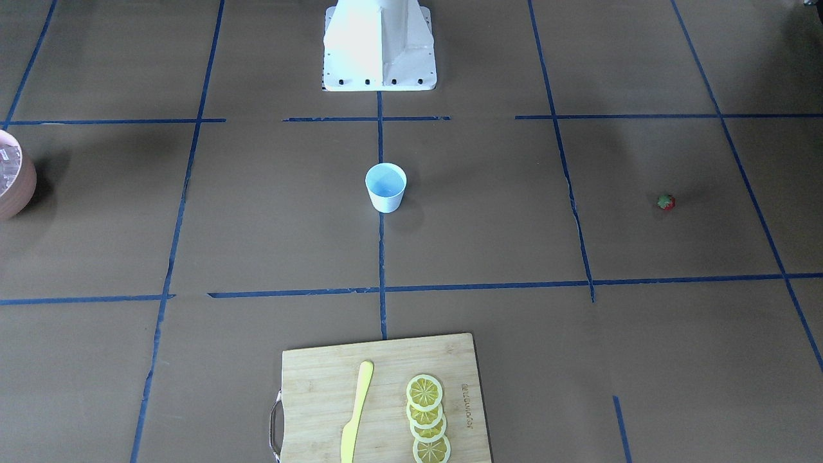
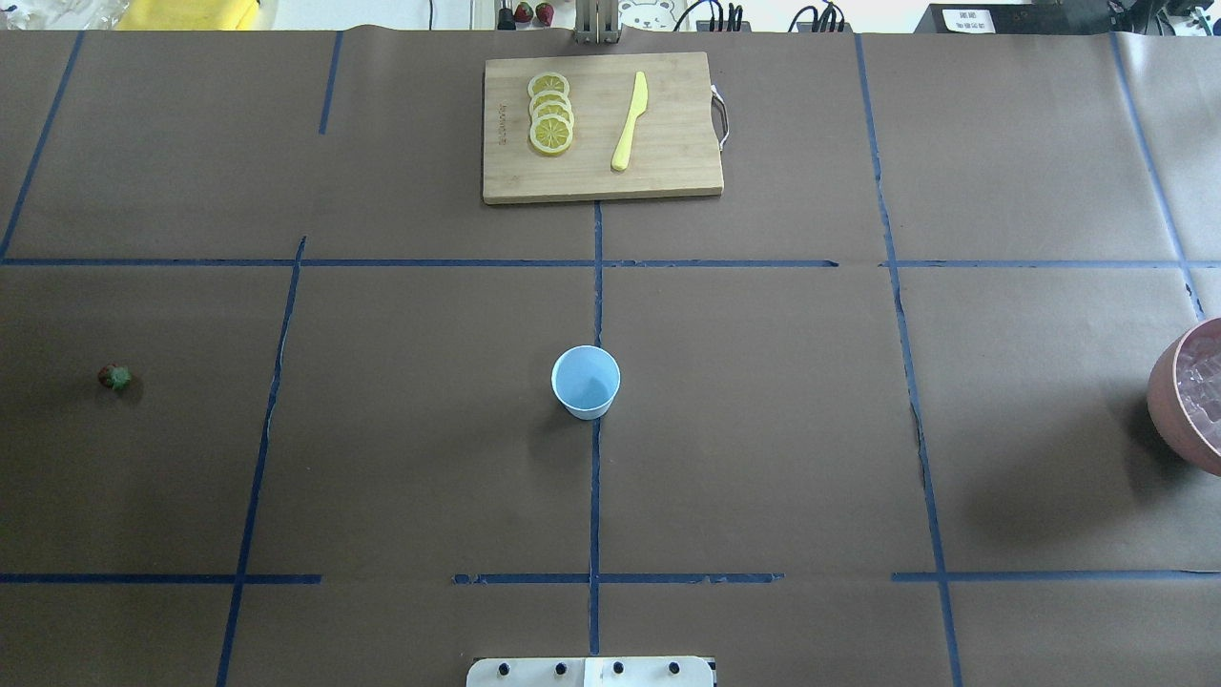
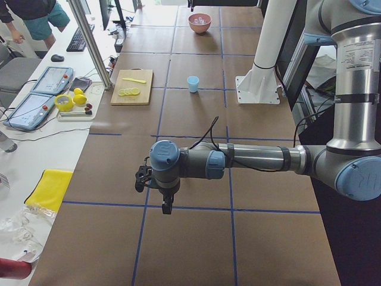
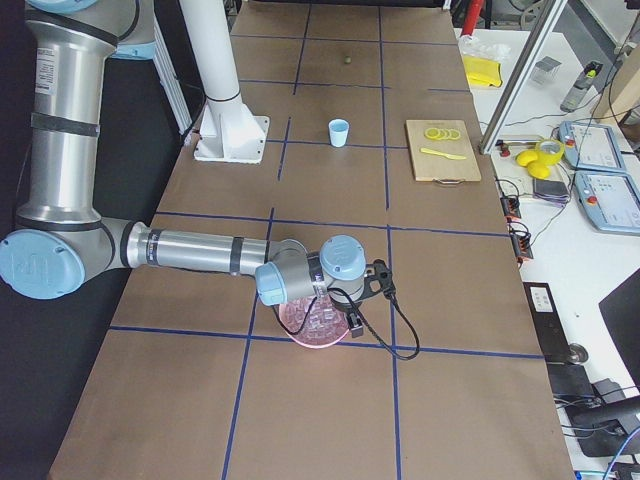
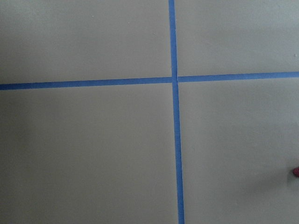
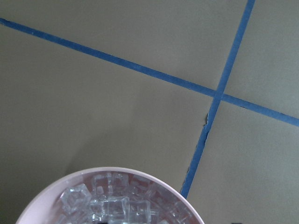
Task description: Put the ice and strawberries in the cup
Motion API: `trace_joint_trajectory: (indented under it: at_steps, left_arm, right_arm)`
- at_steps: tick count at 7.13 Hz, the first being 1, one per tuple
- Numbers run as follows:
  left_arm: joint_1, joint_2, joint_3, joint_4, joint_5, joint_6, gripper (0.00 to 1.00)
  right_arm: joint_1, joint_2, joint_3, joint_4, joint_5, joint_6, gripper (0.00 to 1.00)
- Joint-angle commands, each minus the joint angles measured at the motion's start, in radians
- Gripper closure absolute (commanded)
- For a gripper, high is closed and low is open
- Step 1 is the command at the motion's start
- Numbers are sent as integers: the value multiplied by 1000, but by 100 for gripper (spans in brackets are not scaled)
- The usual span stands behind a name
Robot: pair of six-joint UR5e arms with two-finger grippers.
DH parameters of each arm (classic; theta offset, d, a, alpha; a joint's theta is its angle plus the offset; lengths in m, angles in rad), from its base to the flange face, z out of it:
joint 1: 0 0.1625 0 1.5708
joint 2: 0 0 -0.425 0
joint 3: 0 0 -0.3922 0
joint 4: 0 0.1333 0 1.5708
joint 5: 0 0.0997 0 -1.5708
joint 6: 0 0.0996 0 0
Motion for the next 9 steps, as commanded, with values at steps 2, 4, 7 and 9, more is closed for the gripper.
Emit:
trace_joint_trajectory:
  at_steps: [2, 4, 7, 9]
  left_arm:
    - [0, 0, 1, 0, -1, 0, 0]
    - [0, 0, 1, 0, -1, 0, 0]
    - [0, 0, 1, -2, -2, 0, 0]
    - [-1, 0, 1, -2, -2, 0, 0]
  right_arm:
    - [-48, -12, 0, -2, -11, 7, 22]
    - [-74, -18, 8, -1, -11, 7, 26]
    - [-124, -38, 14, -1, -35, 6, 32]
    - [-141, -36, 16, -1, -60, 6, 32]
